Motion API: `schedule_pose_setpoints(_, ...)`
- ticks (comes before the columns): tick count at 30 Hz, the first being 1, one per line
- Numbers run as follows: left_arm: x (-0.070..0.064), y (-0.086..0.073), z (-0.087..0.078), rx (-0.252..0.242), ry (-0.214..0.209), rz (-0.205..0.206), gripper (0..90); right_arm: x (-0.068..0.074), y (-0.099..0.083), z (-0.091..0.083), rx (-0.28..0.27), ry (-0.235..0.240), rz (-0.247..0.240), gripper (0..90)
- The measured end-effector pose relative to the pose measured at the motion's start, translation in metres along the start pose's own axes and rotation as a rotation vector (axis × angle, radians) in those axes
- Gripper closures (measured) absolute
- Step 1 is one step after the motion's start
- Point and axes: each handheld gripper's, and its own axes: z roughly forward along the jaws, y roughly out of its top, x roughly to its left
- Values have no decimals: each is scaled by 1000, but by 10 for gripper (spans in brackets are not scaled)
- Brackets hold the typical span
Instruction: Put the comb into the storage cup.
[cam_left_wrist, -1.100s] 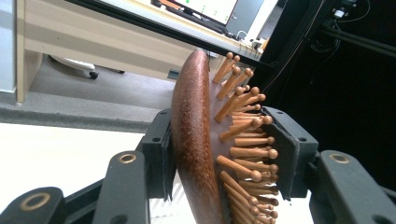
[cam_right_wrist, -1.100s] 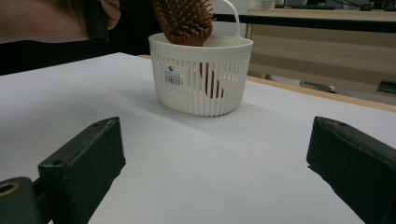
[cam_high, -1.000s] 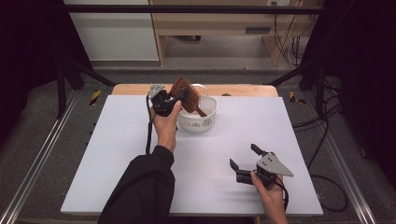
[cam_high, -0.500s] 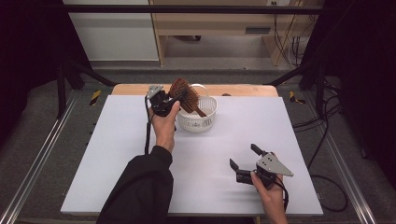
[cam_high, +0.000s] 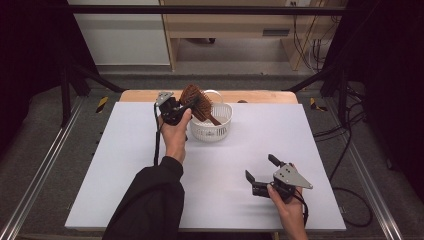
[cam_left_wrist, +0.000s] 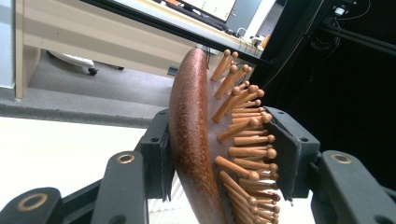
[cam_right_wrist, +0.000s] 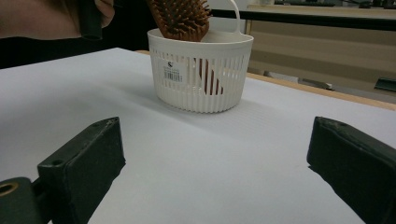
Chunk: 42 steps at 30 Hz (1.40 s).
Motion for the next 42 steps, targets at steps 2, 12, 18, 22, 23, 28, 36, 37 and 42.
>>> schedule_pose_setpoints(2, 1, 0, 0, 2, -1, 0, 473, 0, 0, 0, 1, 0, 3, 40)
schedule_pose_setpoints(12, 5, 0, -1, 9, -3, -2, 472, -1, 0, 0, 1, 0, 8, 41)
schedule_pose_setpoints(18, 6, -1, -1, 10, 1, -8, 470, -1, 0, 0, 5, 0, 8, 40)
schedule_pose_setpoints(22, 7, -1, -2, 9, -2, -9, 469, 0, 0, 1, 6, 0, 9, 40)
schedule_pose_setpoints(23, 7, -1, -2, 9, -4, -11, 469, 0, 0, 1, 7, 0, 9, 41)
schedule_pose_setpoints(28, 10, -1, -2, 13, -9, -19, 467, -1, 0, 1, 6, 3, 13, 40)
schedule_pose_setpoints(36, 14, -3, -4, 17, -8, -25, 462, 0, -1, 1, 8, 5, 12, 40)
schedule_pose_setpoints(37, 15, -3, -4, 16, -7, -27, 462, 0, -1, 1, 9, 6, 12, 40)
schedule_pose_setpoints(42, 18, -4, -5, 19, -7, -33, 460, -1, -1, 2, 9, 7, 15, 39)
